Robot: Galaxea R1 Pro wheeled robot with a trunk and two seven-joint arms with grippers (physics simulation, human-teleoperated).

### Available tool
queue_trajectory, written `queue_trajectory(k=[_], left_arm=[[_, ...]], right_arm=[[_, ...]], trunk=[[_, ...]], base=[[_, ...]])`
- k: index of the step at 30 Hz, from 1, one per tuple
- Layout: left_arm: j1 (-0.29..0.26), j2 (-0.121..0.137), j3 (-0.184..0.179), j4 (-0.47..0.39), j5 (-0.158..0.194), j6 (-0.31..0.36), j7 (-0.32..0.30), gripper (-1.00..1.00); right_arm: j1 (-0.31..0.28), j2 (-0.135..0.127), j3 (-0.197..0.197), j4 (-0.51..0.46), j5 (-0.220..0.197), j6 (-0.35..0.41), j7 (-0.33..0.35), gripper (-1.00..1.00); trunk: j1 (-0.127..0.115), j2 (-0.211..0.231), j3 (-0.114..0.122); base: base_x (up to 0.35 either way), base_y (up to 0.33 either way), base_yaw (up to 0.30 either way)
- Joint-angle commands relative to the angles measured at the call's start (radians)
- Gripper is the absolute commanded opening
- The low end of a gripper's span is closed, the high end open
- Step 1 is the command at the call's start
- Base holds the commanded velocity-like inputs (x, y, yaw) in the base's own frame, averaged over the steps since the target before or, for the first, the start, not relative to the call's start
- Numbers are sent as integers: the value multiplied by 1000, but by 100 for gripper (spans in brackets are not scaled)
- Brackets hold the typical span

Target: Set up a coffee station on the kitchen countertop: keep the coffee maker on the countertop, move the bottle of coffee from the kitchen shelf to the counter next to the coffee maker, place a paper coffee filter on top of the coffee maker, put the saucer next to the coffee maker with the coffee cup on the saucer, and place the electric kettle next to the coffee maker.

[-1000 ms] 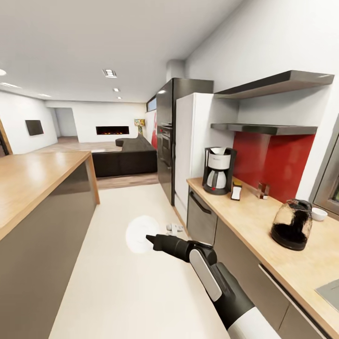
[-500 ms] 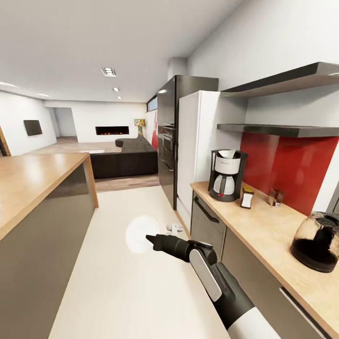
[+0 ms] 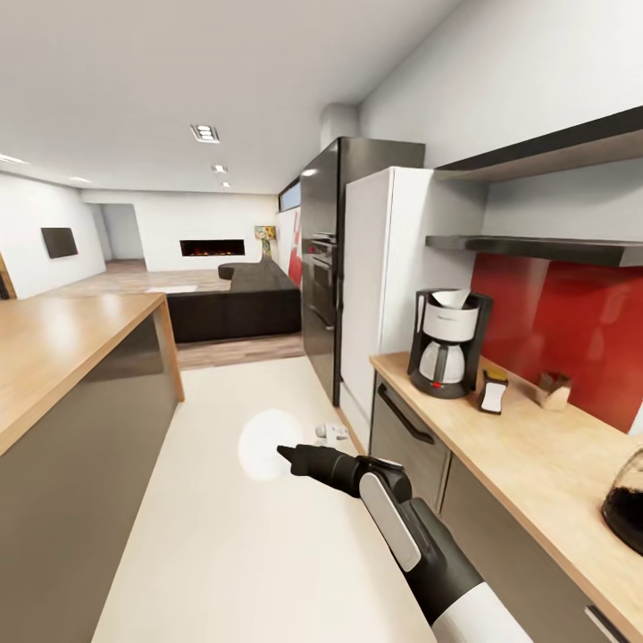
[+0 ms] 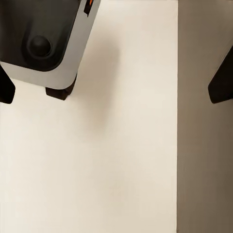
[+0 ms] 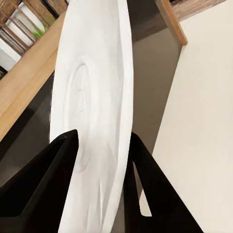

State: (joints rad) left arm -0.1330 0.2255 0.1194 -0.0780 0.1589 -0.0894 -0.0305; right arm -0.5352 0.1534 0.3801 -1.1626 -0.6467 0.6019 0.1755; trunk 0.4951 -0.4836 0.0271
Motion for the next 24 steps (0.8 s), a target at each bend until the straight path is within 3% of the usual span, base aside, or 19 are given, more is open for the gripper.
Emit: queue_trajectory(k=[1, 24], left_arm=[[0, 0, 5, 1, 5, -3, -3, 100], [0, 0, 3, 0, 5, -3, -3, 100]], right_arm=[[0, 0, -1, 0, -1, 4, 2, -100], [0, -5, -1, 0, 0, 4, 2, -100]], trunk=[[1, 0, 0], [1, 0, 0]], base=[[333, 85, 0], [333, 85, 0]])
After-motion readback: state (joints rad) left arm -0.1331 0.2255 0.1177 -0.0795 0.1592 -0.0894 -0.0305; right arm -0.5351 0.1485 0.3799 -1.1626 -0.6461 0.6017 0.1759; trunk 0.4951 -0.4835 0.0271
